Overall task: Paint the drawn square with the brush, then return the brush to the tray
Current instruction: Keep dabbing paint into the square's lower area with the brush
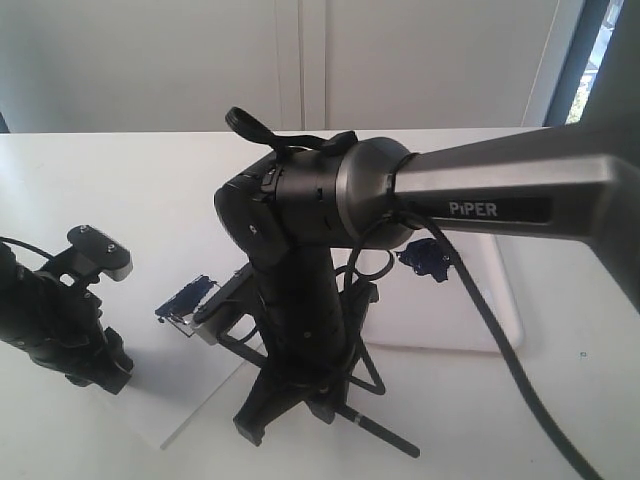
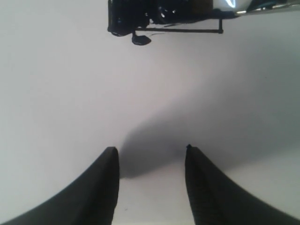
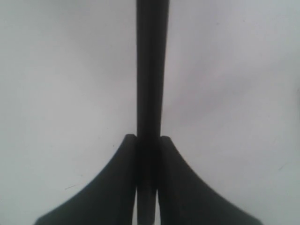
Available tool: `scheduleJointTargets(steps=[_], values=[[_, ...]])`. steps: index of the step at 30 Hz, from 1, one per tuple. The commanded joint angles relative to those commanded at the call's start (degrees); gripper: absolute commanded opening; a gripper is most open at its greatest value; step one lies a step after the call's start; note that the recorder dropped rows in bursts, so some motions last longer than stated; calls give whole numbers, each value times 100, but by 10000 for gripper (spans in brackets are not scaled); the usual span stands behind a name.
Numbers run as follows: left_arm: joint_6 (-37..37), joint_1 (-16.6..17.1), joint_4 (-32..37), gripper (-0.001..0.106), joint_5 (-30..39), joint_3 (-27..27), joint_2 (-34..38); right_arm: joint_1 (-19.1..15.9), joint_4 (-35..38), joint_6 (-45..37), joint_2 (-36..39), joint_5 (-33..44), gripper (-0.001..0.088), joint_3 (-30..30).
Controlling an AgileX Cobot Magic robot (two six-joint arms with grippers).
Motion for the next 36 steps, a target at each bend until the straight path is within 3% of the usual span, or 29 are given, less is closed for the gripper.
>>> scheduleJointTargets(steps=[29, 36], values=[[-156, 0, 0, 497, 22, 0, 0, 0, 82, 0, 206, 0, 0, 11], [-150, 0, 0, 497, 12, 0, 0, 0, 91, 47, 192, 0, 0, 474]])
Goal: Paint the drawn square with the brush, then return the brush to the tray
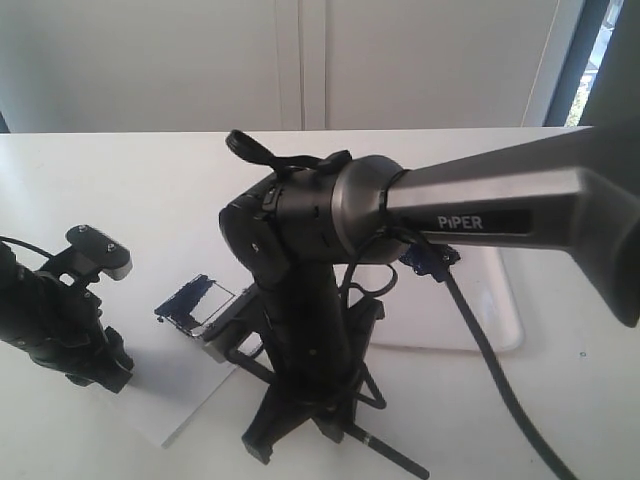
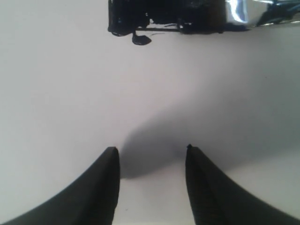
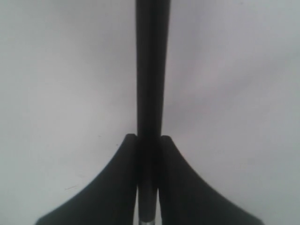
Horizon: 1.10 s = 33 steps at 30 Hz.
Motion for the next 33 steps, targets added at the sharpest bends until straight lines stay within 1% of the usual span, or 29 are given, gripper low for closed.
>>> scheduleJointTargets(steps=[10, 16, 25, 33], values=[[0, 0, 0, 497, -13, 0, 0, 0, -23, 0, -266, 0, 0, -42], [22, 0, 0, 497, 10, 0, 0, 0, -82, 52, -285, 0, 0, -365], [22, 0, 0, 497, 21, 0, 0, -11, -194, -190, 57, 0, 0, -378], [22, 0, 0, 497, 43, 0, 0, -20, -463, -199, 335, 0, 0, -627]])
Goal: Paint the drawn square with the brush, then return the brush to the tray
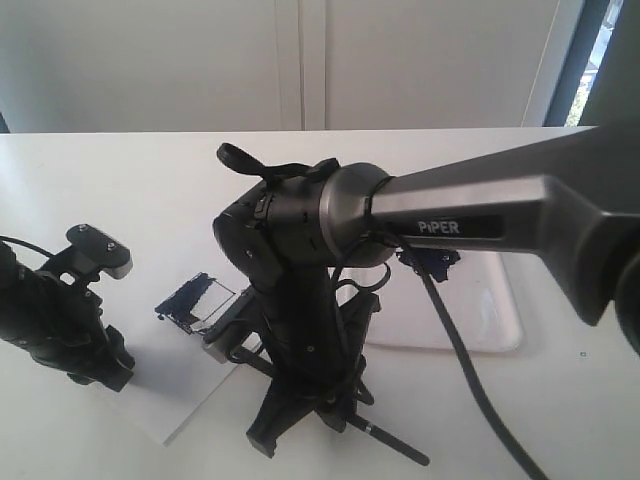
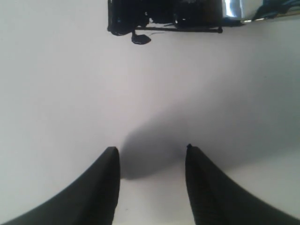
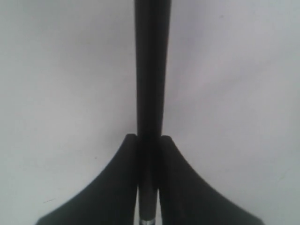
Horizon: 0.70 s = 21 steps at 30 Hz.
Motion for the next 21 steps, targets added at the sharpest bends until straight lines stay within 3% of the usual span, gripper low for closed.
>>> scheduleJointTargets(steps=[5, 15, 21], values=[[13, 0, 0, 497, -1, 0, 0, -26, -495, 38, 0, 0, 0, 2], [14, 0, 0, 497, -11, 0, 0, -516, -529, 122, 0, 0, 0, 2], [14, 0, 0, 497, -11, 0, 0, -528, -310, 23, 0, 0, 0, -13]])
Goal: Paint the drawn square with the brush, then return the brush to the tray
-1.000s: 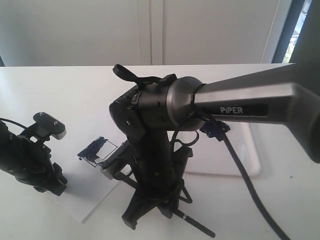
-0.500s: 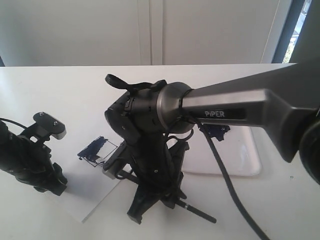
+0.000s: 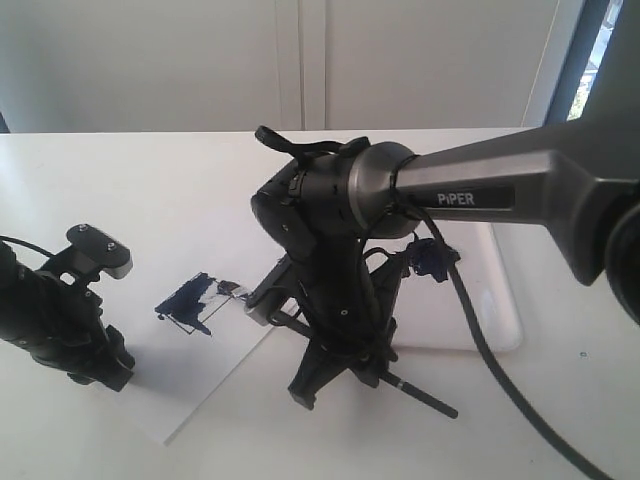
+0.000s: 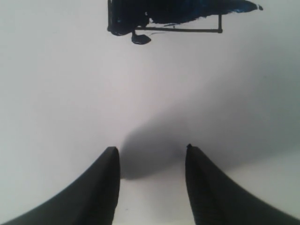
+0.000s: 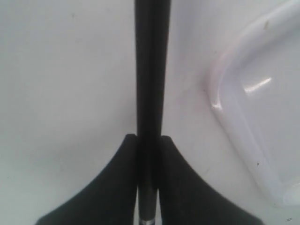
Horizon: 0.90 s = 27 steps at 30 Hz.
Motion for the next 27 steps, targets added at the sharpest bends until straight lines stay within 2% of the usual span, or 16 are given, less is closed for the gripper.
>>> scheduleJointTargets(steps=[11, 21, 27], values=[[0, 0, 0, 497, -24, 0, 0, 101, 126, -64, 0, 0, 0, -91], [0, 0, 0, 497, -35, 0, 0, 313, -650, 151, 13, 0, 0, -91], [0, 0, 0, 497, -16, 0, 0, 313, -663, 177, 0, 0, 0, -91]])
